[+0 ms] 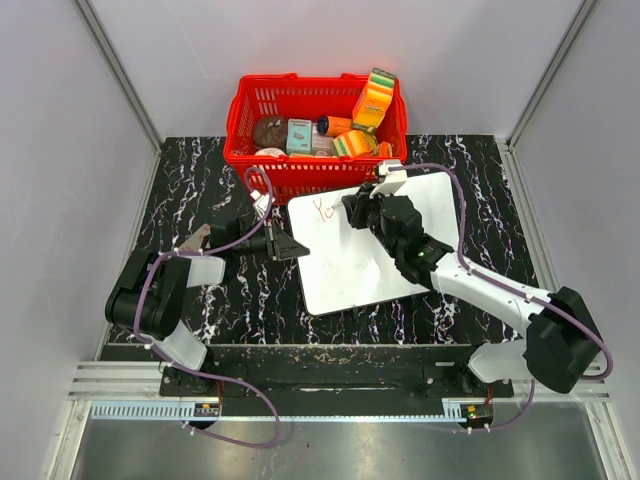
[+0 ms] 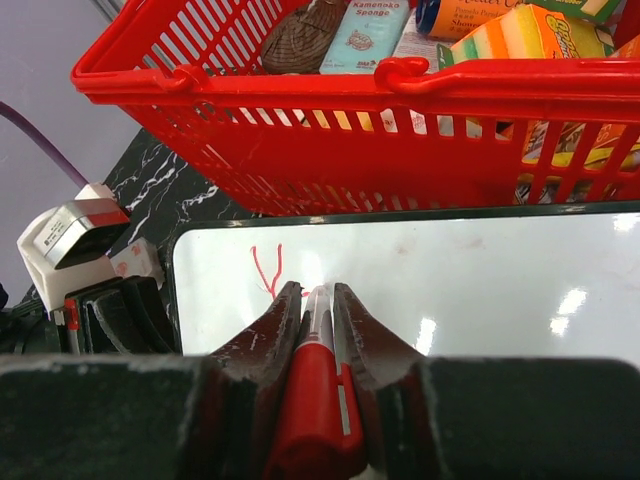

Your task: Write a sentence on the whiteboard

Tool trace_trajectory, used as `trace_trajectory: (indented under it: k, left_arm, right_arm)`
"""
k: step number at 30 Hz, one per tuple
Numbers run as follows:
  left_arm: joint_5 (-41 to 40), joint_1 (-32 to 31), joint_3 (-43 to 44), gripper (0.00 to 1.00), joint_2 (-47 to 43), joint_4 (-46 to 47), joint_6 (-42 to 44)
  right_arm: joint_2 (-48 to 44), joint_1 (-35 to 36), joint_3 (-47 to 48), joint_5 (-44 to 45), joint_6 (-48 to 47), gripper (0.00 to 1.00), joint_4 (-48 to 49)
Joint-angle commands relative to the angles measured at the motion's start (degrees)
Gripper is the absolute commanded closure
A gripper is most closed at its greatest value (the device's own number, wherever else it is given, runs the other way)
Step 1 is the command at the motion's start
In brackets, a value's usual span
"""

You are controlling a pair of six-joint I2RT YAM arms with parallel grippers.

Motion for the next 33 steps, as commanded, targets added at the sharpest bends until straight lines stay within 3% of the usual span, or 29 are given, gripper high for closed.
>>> trace_trajectory:
  k: [1, 8, 14, 33]
  left_arm:
    - [-0.1, -1.2, 1.0, 1.00, 0.8, 1.7, 5.9]
    - [-0.1, -1.2, 1.1, 1.00, 0.8, 1.8, 5.8]
    - [-0.1, -1.2, 1.1, 1.00, 0.9, 1.8, 5.9]
    - [0.0, -1.2, 1.1, 1.00, 0.9, 1.8, 5.9]
  right_arm:
    - [1.4, -0.5, 3.0, -1.5, -0.7, 1.00, -0.4]
    - [-1.9, -0.5, 0.0, -3.2, 0.8, 1.00, 0.1]
    - [-6.3, -0.7, -4.0, 0.9, 0.3, 1.00, 3.1]
    - [-2.7, -2.4, -1.4, -1.5, 0.5, 1.00, 5.9]
